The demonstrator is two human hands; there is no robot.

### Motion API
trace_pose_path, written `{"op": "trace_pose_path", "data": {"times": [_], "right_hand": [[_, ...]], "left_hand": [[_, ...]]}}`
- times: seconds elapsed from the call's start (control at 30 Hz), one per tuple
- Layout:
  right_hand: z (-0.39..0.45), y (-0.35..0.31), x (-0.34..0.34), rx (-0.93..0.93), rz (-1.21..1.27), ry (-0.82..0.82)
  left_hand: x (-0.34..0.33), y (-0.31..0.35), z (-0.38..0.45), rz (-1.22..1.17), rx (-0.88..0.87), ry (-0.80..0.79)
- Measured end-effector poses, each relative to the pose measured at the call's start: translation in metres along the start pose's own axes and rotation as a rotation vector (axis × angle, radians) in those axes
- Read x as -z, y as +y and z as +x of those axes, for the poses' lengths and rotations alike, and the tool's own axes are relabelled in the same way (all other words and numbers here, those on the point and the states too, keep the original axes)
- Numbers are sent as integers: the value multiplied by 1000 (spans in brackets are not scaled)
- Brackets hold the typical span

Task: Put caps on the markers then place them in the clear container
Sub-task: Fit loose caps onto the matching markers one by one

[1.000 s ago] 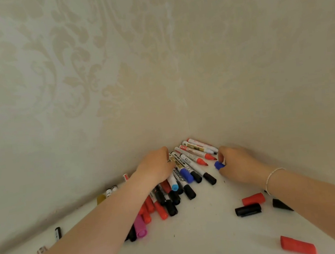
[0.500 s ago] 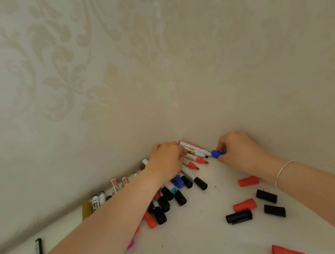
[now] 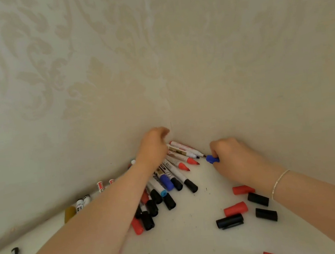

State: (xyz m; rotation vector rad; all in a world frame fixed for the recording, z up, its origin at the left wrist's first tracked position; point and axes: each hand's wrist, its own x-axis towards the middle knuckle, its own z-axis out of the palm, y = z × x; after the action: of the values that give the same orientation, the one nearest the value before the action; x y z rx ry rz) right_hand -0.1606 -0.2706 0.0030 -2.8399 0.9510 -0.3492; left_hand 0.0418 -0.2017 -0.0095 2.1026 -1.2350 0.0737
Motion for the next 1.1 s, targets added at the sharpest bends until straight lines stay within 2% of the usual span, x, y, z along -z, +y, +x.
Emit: {"op": "trace_pose_path", "data": {"times": [0.03, 0.1, 0.27, 0.37, 0.43, 0.63, 0.8, 0.97, 1.1], "right_hand": [[0, 0, -1, 4, 9, 6], [2, 0, -1, 0, 50, 17], [5, -1, -5, -72, 295, 40], [5, -2, -8, -80, 355, 56], [5, -3, -10, -74, 362, 65], [6, -6, -11, -69, 354, 65], [4, 0, -12, -68, 364, 79], [4, 2, -13, -60, 373, 81], [3, 2, -11, -64, 403, 106]], "left_hand": [[5, -8, 2, -45, 39, 76], [15, -21, 3, -83, 80, 126], [20, -32, -3, -87, 76, 68], [17, -32, -5, -72, 56, 25], [15, -28, -5, -23, 6, -38], [-5, -7, -4, 245, -233, -411], [-5, 4, 3, 568, -366, -429], [1, 19, 10, 565, -338, -575], [4, 28, 14, 666, -405, -599]]}}
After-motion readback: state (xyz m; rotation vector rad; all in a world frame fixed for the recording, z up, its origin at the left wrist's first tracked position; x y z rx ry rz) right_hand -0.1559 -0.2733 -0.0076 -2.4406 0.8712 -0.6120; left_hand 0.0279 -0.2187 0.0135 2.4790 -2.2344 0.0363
